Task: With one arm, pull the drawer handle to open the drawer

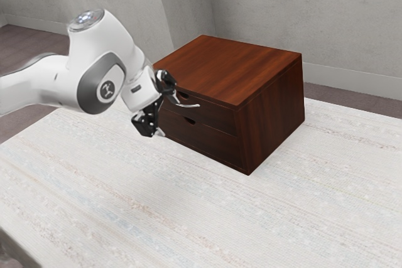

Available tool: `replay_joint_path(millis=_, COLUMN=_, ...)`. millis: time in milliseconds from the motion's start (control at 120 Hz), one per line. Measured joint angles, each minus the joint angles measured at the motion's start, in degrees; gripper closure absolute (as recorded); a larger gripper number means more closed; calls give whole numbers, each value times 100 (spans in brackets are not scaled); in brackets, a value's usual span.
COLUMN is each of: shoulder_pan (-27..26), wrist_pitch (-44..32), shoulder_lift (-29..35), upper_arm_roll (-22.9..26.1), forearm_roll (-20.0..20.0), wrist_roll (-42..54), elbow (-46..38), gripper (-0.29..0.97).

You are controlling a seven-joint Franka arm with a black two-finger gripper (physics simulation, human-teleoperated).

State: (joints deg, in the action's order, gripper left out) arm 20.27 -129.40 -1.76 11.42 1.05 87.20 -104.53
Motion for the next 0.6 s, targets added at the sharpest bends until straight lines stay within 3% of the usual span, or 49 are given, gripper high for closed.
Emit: replay_joint_path(millis=600, shoulder_pan=23, wrist_pitch=-195, shoulder_lift=-157, upper_arm_roll=116, forearm_roll=1, wrist_roll=42, elbow=81, gripper=0)
